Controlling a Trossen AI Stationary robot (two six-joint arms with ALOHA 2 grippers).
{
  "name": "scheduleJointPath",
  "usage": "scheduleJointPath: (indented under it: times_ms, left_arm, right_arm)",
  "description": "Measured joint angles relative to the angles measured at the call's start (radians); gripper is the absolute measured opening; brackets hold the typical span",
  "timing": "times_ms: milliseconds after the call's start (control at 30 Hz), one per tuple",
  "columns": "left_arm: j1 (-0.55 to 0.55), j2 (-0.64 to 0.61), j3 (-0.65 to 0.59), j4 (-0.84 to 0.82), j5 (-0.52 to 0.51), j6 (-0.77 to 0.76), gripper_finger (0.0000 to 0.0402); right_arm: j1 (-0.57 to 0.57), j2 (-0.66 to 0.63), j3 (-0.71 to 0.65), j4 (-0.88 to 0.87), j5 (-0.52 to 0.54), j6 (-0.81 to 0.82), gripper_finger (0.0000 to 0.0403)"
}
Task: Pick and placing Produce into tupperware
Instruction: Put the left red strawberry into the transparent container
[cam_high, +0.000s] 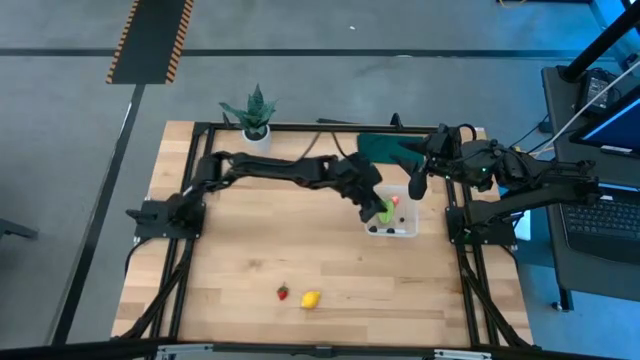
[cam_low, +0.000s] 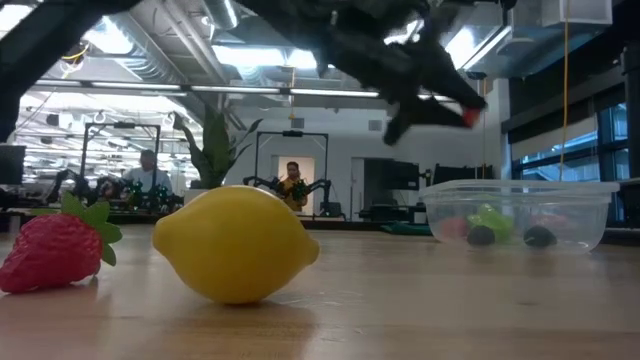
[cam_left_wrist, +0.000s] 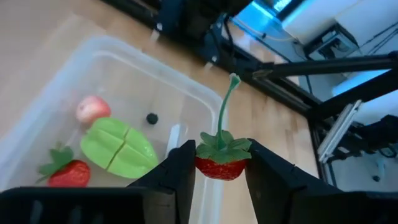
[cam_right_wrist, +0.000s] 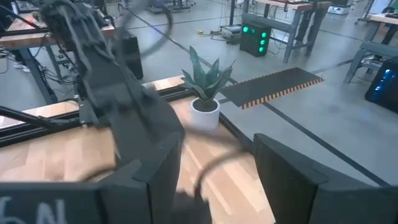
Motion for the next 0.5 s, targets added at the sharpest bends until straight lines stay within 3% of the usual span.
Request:
scheduleJointPath:
  times_ms: [200,500]
  left_arm:
    - [-0.001,0.107,0.042,-0.001,0.002,0.013,0.0109]
    - [-0.001,0.122,0.043,0.014,-0.015,0.024,0.0154]
  right_arm:
    - [0.000,0.000,0.000,-0.006,-0.049,-0.001,0.0204]
    - [0.000,0.000,0.000,-0.012,-0.049,-0.001,0.0204]
